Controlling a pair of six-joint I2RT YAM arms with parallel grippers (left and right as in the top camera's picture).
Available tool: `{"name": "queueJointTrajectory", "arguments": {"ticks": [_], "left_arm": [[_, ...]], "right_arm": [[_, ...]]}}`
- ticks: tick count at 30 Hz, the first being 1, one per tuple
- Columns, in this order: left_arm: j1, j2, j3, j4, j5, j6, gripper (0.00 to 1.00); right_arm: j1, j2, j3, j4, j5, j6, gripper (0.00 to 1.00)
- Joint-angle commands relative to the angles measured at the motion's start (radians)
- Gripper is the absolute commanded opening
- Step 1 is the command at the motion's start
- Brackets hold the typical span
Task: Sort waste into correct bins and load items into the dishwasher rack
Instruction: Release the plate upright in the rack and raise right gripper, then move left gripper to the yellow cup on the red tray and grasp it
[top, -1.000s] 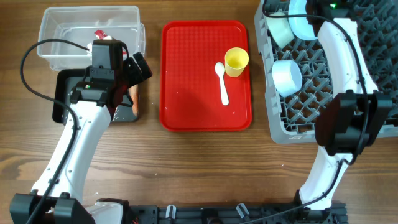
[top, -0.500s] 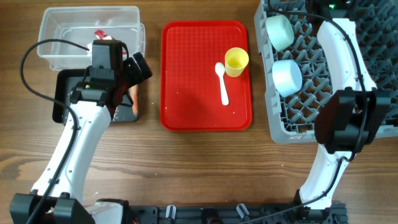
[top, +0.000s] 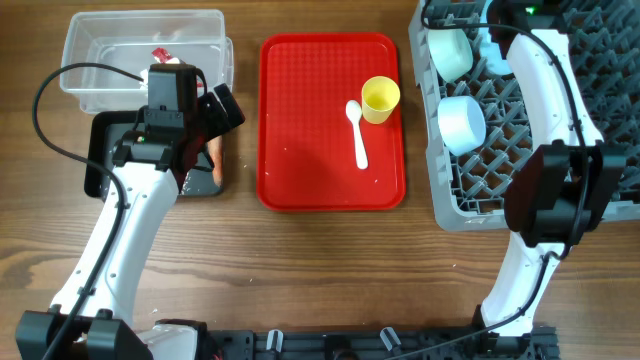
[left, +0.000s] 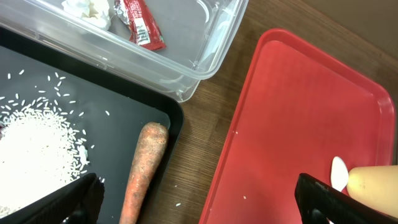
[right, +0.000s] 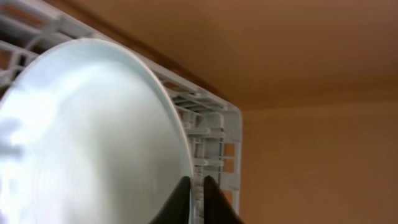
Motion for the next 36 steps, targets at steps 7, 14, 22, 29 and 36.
{"name": "queueJointTrajectory", "arguments": {"ticks": [7, 14, 22, 29, 36], "left_arm": [[0.003, 0.005, 0.001, 0.003, -0.009, -0.01, 1.0], [0.003, 0.005, 0.001, 0.003, -0.009, -0.01, 1.0], [0.003, 0.005, 0.001, 0.002, -0.009, -0.01, 1.0], [0.003, 0.005, 0.001, 0.002, -0.009, -0.01, 1.0], [0.003, 0.005, 0.001, 0.003, -0.009, -0.01, 1.0]], "right_arm": [[0.009, -0.006, 0.006, 0.025, -0.06, 0.28, 1.0], [0.016, -0.156, 0.006, -0.035, -0.213, 0.462, 1.0], [0.05, -0.328, 0.006, -0.261, -0.741, 0.776, 1.0], [0.054, -0.323, 0.003, -0.419, -1.173, 0.824, 1.0], [0.138, -0.303, 0.002, -0.558, -0.96, 1.04, 0.85]]}}
